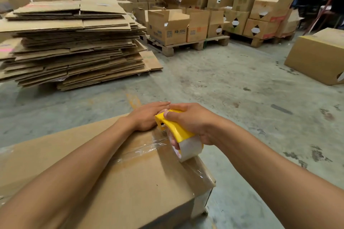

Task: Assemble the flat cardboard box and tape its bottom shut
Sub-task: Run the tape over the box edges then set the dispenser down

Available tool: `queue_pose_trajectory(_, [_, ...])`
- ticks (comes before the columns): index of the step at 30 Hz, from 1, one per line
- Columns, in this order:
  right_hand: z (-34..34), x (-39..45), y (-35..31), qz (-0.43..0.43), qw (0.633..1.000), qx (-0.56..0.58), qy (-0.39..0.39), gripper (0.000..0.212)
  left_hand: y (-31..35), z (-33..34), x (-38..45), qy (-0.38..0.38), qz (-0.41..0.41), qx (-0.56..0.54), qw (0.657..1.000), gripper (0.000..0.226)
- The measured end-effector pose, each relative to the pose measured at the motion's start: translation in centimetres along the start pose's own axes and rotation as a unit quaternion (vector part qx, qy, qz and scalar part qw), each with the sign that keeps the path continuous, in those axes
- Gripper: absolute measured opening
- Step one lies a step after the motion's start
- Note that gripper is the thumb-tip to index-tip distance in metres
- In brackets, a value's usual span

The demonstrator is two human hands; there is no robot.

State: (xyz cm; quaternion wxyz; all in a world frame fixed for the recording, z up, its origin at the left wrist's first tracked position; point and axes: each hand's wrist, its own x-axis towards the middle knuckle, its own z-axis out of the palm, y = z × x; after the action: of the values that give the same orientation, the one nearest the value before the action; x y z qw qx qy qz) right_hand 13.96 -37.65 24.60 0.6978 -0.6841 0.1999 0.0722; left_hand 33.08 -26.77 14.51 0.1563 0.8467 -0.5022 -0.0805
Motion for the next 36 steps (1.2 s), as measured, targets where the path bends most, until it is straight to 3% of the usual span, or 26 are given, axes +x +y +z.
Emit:
queue_pose_trajectory(2, [0.5,0.0,0.2,0.003,1.0,0.004,-0.001,0.031,-0.8,0.5,-0.2,0.003,0.004,0.027,1.0,0.084])
queue_pose_trajectory(6, [1.5,-0.3,0.8,-0.007,1.0,-0.006,0.013,0.035,-1.2,0.5,-0.9,-0.009,0.018,0.063,0.998,0.074])
queue_pose_trajectory(9, [1.8,-1.0,1.3,0.001,1.0,-0.013,0.022,0.033,-1.2,0.9,-0.9,-0.034,0.023,0.089,0.995,0.082])
queue_pose_trajectory(13, [1.5,-3.6,1.7,0.018,0.999,-0.025,0.017,0.003,0.2,1.2,-1.2,-0.036,0.0,0.078,0.996,0.078])
queue_pose_trajectory(15, [1.1,-5.6,2.2,0.035,0.999,-0.03,0.013,0.011,1.1,1.1,-1.4,-0.033,-0.018,0.08,0.996,0.063])
queue_pose_trajectory(19, [-0.6,-10.8,4.7,0.053,0.997,-0.048,0.016,0.053,0.9,0.9,-1.2,-0.033,-0.023,0.075,0.996,0.056])
queue_pose_trajectory(26, [-2.5,-18.4,9.9,0.056,0.995,0.015,0.079,0.042,0.7,0.7,-0.6,-0.034,-0.026,0.086,0.995,0.052])
queue_pose_trajectory(29, [-1.9,-17.8,12.1,0.028,0.993,-0.038,0.106,0.04,1.0,0.8,-0.6,-0.036,-0.051,0.113,0.992,0.053])
queue_pose_trajectory(31, [-2.3,-17.2,12.9,0.017,0.991,-0.05,0.121,0.039,2.4,0.9,-0.7,0.005,-0.083,0.142,0.986,0.054])
queue_pose_trajectory(34, [-3.0,-16.5,13.8,0.01,0.992,-0.03,0.124,0.039,6.8,2.4,-1.9,0.045,-0.018,0.131,0.99,0.054])
queue_pose_trajectory(36, [-3.1,-15.7,14.5,-0.004,0.991,-0.017,0.129,0.041,9.9,4.5,-3.2,-0.022,0.051,0.108,0.993,0.054])
